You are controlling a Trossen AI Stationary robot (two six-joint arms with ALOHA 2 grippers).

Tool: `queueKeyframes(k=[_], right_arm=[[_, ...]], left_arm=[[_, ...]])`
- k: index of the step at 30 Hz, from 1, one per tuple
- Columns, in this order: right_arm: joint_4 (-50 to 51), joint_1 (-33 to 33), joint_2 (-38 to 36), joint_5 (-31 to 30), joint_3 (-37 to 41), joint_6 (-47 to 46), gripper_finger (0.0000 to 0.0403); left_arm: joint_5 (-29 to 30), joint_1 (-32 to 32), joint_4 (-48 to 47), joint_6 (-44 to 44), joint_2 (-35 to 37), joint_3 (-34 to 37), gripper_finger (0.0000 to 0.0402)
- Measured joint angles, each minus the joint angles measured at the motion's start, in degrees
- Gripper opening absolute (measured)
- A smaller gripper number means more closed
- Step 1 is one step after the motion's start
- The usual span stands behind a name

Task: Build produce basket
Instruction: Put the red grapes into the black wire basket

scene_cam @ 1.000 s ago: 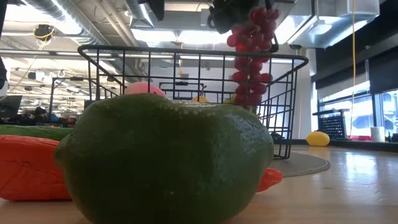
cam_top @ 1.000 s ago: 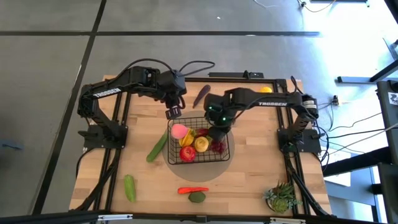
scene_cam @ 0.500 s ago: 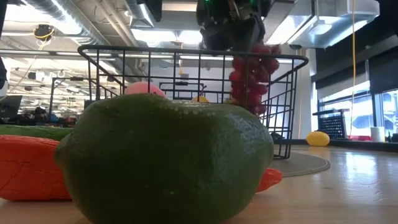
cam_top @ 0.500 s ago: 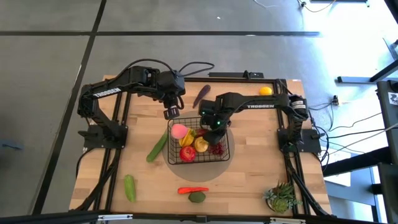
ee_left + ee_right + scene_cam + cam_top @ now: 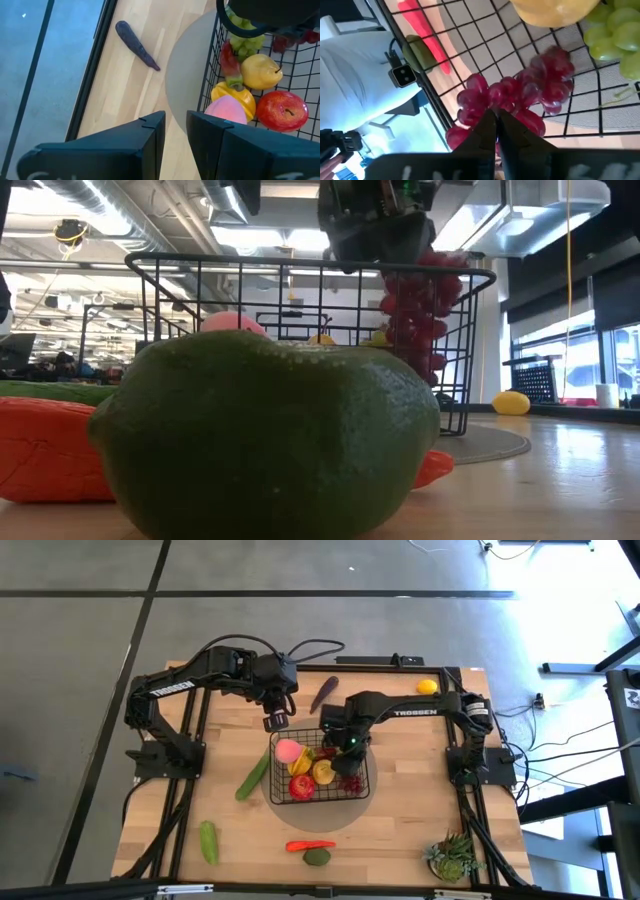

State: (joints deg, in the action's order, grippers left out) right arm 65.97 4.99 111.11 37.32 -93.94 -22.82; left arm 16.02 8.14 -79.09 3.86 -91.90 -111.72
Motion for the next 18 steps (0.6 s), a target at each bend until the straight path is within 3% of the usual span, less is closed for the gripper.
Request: queueKeyframes(k=[18], right_arm=[[-1.11,0.00,-0.02,-0.20,3.81,0.66,0.0023]], left_arm=[[0.01,0.00,0.02,0.02,0.00,0.00,0.0067]])
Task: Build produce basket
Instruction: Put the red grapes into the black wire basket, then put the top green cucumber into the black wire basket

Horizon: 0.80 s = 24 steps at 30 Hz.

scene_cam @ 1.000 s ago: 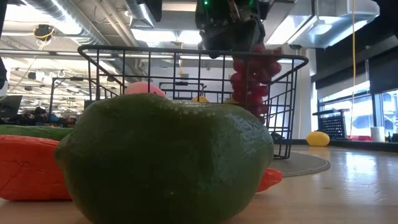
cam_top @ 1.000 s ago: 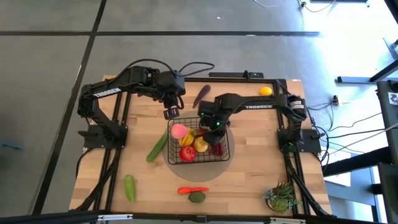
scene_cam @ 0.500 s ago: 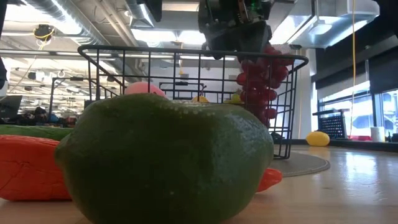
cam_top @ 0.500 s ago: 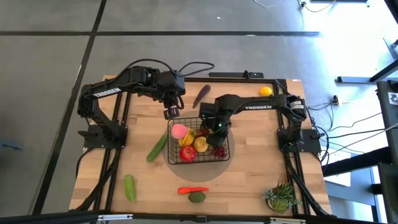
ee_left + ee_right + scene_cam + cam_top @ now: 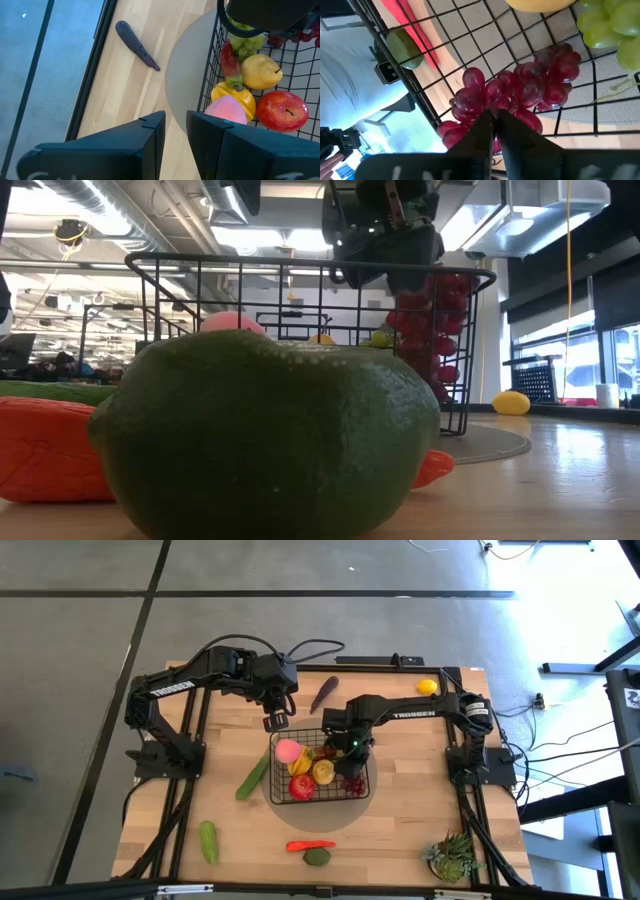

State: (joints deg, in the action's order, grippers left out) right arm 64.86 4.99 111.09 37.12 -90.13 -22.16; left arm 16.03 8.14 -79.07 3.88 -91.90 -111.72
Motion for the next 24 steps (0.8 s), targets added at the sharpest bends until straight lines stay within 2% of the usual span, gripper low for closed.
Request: queueKeyframes(k=[10,18,24], right_arm=[[-2.58,0.02,0.00,1.94,0.00,0.08,0.0077],[-1.28,1.64,-0.27,5.57,-0.73,-1.51,0.0084],[6.34,1.70,-0.57,-1.03,-6.19,1.55,0.0084]], left_arm=[[-0.02,0.00,0.00,0.04,0.00,0.00,0.0067],[-0.02,0.00,0.00,0.13,0.00,0.00,0.0067],[-0.01,-0.01,-0.43,0.44,0.00,0.00,0.0067]])
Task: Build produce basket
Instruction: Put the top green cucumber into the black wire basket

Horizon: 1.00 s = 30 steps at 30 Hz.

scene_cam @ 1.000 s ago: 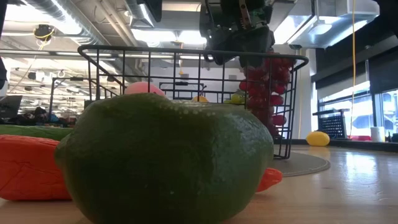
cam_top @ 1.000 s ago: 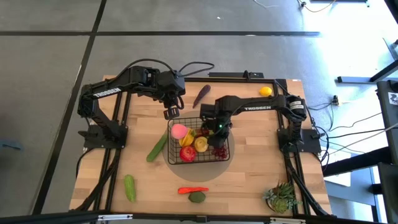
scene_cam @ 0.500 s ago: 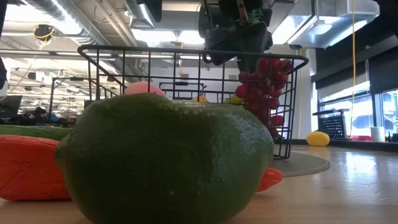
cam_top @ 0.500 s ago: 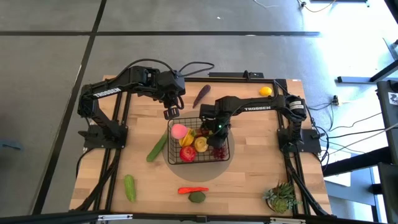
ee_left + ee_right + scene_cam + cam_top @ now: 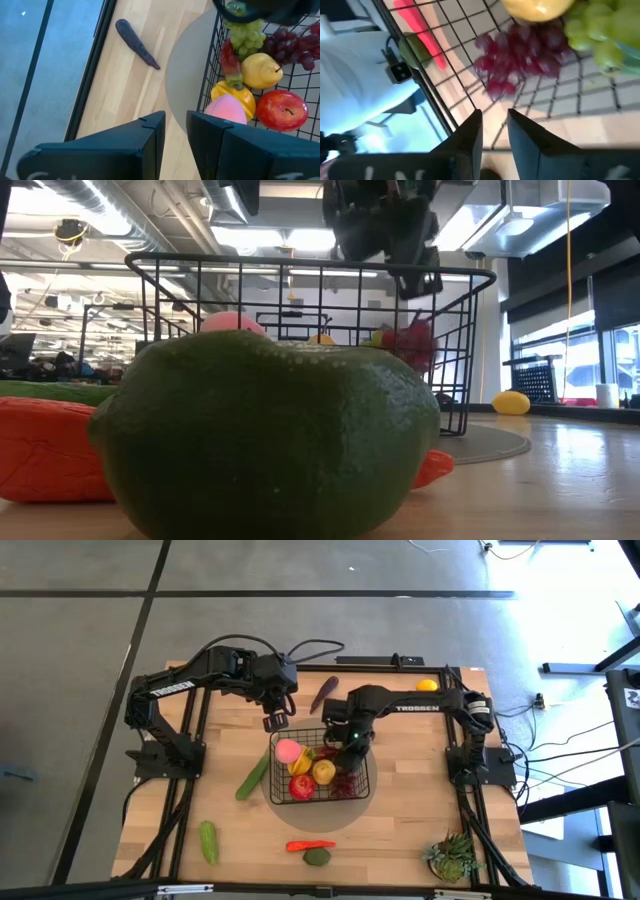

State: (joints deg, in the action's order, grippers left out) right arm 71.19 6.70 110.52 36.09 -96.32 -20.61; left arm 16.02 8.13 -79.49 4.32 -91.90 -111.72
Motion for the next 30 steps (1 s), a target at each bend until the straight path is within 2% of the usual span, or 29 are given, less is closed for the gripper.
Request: queueKeyframes(k=[6,13,15,22,30], right_arm=[[8.37,0.00,-0.02,-7.17,-7.06,1.89,0.0084],[13.57,0.00,-0.02,-21.10,-17.69,3.27,0.0084],[14.17,0.02,-0.17,-21.60,-20.62,4.69,0.0084],[12.64,-0.04,-5.31,-21.72,-24.83,11.44,0.0084],[12.34,0.00,-10.19,-23.60,-24.80,19.60,0.0084]], left_arm=[[0.00,0.01,-1.32,1.12,0.00,0.00,0.0067],[-0.02,0.26,-7.91,8.53,0.00,0.00,0.0067],[-0.01,0.51,-10.87,11.61,0.00,0.00,0.0067],[-4.11,0.45,-10.69,18.64,2.65,1.39,0.0067],[-6.49,0.47,-10.51,31.56,11.91,11.38,0.0067]])
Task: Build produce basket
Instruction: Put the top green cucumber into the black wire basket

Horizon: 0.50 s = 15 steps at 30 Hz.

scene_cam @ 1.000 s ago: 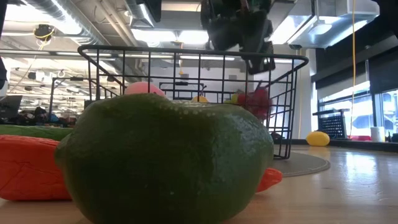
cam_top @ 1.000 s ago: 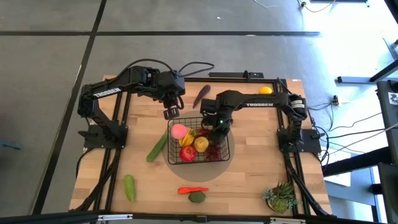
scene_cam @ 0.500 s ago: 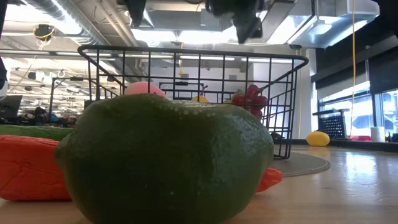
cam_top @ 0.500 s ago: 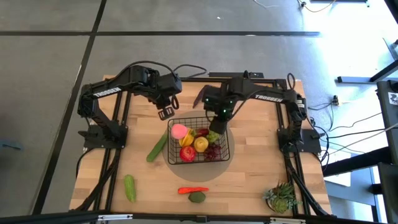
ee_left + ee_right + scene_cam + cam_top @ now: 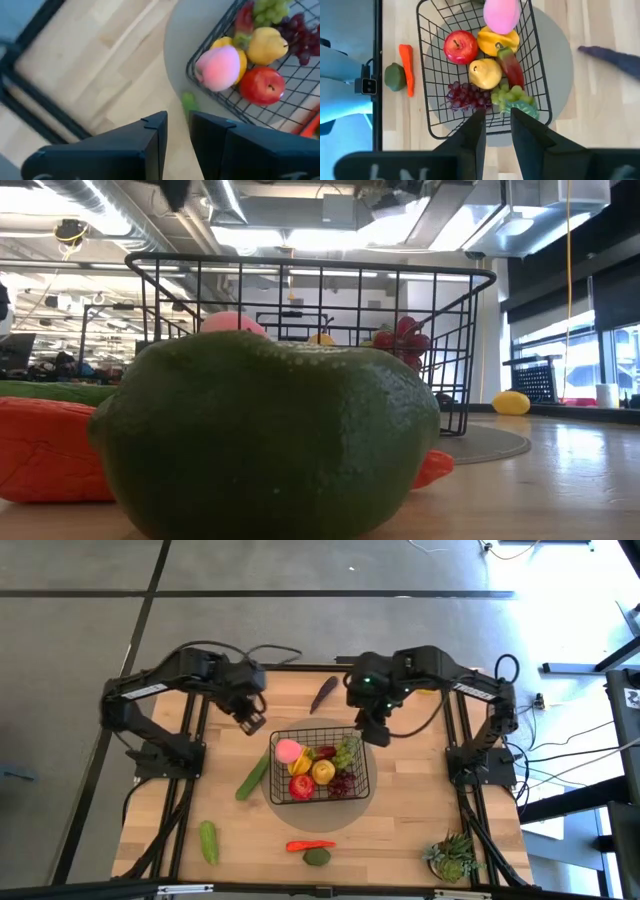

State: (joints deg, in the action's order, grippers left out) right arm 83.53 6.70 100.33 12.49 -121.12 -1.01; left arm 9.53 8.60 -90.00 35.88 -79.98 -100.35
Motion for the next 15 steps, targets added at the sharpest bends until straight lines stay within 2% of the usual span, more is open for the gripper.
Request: queueKeyframes(k=[8,15], right_arm=[[0.26,0.31,-1.24,0.10,0.00,6.54,0.0084],[0.27,2.22,-1.24,0.15,0.00,8.88,0.0084]], left_arm=[[-3.03,-4.49,-0.16,20.42,9.59,14.61,0.0067],[-6.58,-10.04,1.98,27.28,12.99,25.73,0.0067]])
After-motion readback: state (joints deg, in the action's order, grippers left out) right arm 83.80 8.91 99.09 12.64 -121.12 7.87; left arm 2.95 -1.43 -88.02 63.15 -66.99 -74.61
